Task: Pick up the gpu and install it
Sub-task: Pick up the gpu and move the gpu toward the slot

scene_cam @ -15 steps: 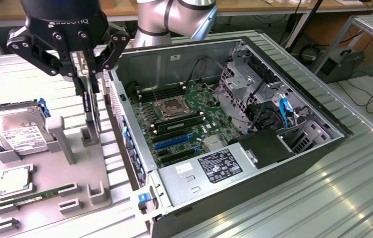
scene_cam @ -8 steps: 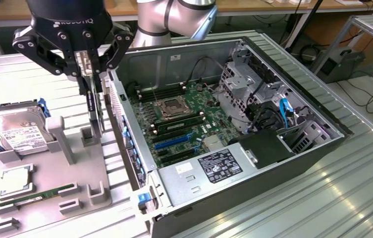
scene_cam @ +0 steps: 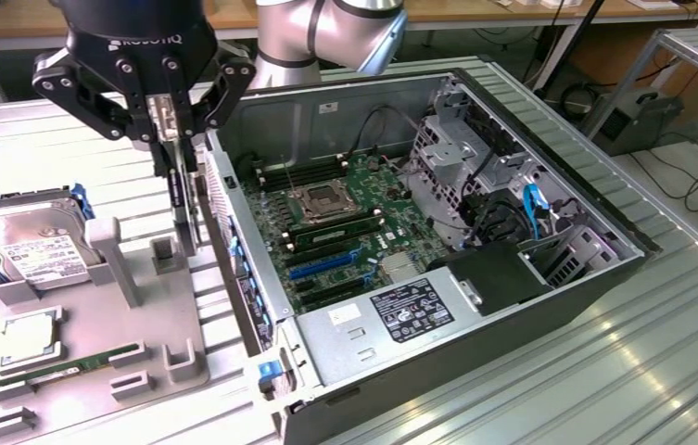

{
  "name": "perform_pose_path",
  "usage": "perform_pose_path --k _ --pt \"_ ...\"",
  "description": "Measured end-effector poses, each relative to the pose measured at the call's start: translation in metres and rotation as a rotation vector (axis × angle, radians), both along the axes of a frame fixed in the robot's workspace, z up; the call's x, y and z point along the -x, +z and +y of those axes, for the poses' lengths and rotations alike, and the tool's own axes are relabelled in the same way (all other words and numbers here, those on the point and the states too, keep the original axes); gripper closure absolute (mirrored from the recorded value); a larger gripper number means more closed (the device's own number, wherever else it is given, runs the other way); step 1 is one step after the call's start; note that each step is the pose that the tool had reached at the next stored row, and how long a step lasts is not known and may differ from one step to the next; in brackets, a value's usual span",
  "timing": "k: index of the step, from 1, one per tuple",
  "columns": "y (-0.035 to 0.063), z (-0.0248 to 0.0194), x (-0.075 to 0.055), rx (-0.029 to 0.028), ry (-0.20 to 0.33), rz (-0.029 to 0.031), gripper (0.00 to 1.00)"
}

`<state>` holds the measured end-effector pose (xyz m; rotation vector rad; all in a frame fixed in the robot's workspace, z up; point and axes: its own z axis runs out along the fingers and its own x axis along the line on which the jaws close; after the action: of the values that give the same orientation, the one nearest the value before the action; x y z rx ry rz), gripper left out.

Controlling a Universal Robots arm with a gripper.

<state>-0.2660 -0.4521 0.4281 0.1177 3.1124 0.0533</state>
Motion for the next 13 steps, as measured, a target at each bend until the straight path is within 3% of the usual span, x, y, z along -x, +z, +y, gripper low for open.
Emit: perform_pose_path --k 13 --pt "-0.0003 0.0000 -0.0064 0.0000 0.000 0.0000 0.74"
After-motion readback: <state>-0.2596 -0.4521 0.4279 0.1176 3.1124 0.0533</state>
